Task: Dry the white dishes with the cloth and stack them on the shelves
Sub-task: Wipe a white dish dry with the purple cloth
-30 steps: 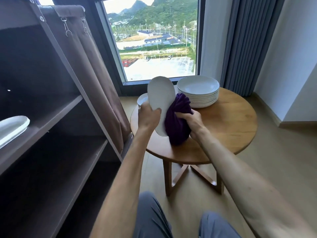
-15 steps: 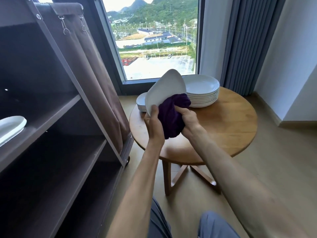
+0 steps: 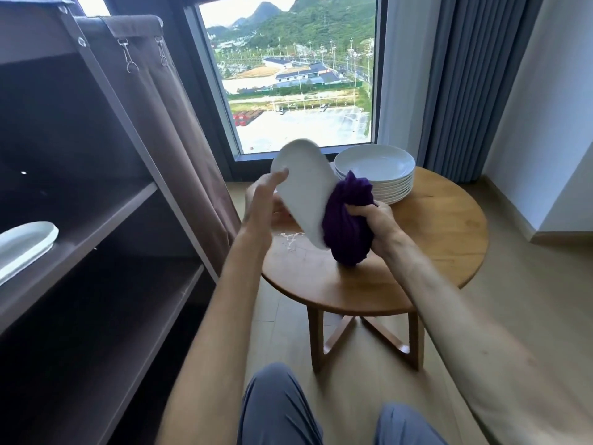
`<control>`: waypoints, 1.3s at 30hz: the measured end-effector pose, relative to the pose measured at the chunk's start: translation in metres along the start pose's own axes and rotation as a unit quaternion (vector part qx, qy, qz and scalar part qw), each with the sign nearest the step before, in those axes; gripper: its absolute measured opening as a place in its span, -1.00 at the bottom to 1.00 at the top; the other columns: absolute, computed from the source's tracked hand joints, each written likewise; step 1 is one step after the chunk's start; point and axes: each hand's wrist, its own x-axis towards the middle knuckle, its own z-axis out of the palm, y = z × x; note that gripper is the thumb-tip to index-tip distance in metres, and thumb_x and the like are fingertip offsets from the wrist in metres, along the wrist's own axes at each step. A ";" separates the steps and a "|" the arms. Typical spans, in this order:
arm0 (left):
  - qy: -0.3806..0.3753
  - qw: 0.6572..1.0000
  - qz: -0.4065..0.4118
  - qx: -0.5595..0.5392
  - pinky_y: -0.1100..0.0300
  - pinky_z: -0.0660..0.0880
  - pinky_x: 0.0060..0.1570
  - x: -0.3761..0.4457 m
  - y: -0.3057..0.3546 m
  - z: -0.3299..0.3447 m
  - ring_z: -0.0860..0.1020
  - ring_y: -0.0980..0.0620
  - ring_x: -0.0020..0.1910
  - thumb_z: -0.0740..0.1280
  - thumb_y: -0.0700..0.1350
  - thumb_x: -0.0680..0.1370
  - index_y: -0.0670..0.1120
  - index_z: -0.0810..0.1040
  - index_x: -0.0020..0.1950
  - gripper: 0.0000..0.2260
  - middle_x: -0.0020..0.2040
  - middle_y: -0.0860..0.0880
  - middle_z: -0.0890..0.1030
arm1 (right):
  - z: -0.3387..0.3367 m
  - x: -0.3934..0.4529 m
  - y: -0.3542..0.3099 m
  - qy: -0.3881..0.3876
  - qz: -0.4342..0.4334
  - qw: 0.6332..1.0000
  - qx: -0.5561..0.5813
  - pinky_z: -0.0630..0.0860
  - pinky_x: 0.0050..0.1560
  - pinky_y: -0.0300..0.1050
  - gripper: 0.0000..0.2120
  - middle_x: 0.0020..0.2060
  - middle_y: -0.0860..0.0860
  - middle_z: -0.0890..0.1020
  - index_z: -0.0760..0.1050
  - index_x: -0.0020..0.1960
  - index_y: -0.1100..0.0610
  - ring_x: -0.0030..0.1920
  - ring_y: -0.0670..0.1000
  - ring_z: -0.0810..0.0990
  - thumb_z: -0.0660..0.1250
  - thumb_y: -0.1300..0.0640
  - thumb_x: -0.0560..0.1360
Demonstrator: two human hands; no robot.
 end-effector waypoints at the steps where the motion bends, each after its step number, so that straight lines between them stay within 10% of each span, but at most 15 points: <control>1: 0.008 0.999 0.009 -0.044 0.06 0.58 -0.06 -0.003 -0.013 0.009 0.66 -0.01 -0.08 0.39 0.15 0.40 -0.01 0.58 0.15 -0.61 0.01 -0.04 0.70 | 0.003 -0.001 0.006 0.016 0.019 0.998 0.053 0.63 0.13 0.11 -0.65 0.07 0.24 0.69 0.59 0.20 0.34 0.09 0.26 0.67 0.43 0.41 0.42; 7: 0.092 0.991 0.091 -0.030 0.01 0.58 0.15 -0.020 -0.054 0.049 0.60 -0.11 0.13 0.18 -0.22 0.69 0.14 0.50 0.12 -0.75 0.08 0.00 0.63 | 0.016 -0.015 0.026 0.019 0.035 0.997 0.063 0.62 0.17 0.13 -0.65 0.10 0.27 0.68 0.57 0.22 0.38 0.09 0.26 0.67 0.41 0.43 0.43; 12: -0.056 0.980 0.124 0.143 -0.02 0.57 -0.06 -0.009 -0.026 0.018 0.63 -0.11 0.01 0.20 -0.18 0.57 0.10 0.62 0.12 -0.72 -0.01 -0.05 0.68 | -0.006 -0.013 0.004 -0.052 -0.026 0.996 -0.071 0.65 -0.17 -0.11 -0.81 -0.18 0.10 0.74 0.65 -0.07 0.24 -0.15 0.09 0.72 0.47 0.45 0.38; 20: -0.096 0.947 0.028 0.304 0.05 0.36 -0.13 -0.001 0.012 0.012 0.48 -0.08 -0.15 0.21 -0.22 0.50 -0.29 0.52 0.06 -0.79 -0.12 -0.14 0.52 | 0.007 0.005 -0.025 0.018 -0.008 0.998 0.059 0.65 0.08 0.14 -0.66 0.05 0.24 0.70 0.58 0.20 0.35 0.02 0.22 0.71 0.48 0.34 0.44; 26: -0.184 0.890 -0.053 0.414 0.04 0.62 -0.10 0.012 0.031 -0.008 0.68 -0.05 -0.18 0.34 -0.20 0.58 -0.25 0.63 0.07 -0.85 -0.05 -0.18 0.70 | -0.014 0.001 -0.035 -0.107 0.004 0.987 -0.123 0.67 -0.09 -0.03 -0.78 -0.08 0.14 0.72 0.63 0.05 0.26 -0.08 0.12 0.71 0.43 0.42 0.43; 32: -0.245 0.962 -0.104 0.056 0.09 0.61 0.00 0.018 0.004 -0.034 0.67 -0.09 0.08 0.41 0.41 0.39 0.05 0.69 0.25 -0.41 0.14 -0.12 0.71 | -0.001 -0.008 -0.034 -0.014 0.026 0.997 -0.073 0.68 0.02 0.11 -0.79 -0.10 0.18 0.73 0.67 -0.03 0.24 -0.06 0.20 0.72 0.49 0.40 0.36; 37: -0.246 0.946 0.012 -0.211 -0.20 0.37 0.36 0.002 -0.052 -0.013 0.47 -0.22 0.39 0.65 0.32 0.16 -0.08 0.30 0.57 0.11 0.46 -0.22 0.46 | 0.008 -0.011 -0.015 0.058 0.132 0.985 0.097 0.50 0.31 0.28 -0.56 0.22 0.30 0.62 0.54 0.31 0.36 0.25 0.32 0.60 0.45 0.31 0.44; 39: -0.146 0.967 0.038 -0.205 -0.20 0.46 0.28 -0.007 -0.056 0.013 0.52 -0.23 0.28 0.69 0.09 0.19 -0.17 0.35 0.52 0.00 0.32 -0.24 0.55 | 0.020 -0.017 0.001 0.031 0.164 0.980 0.109 0.47 0.35 0.27 -0.54 0.27 0.30 0.59 0.51 0.35 0.36 0.30 0.32 0.56 0.42 0.28 0.47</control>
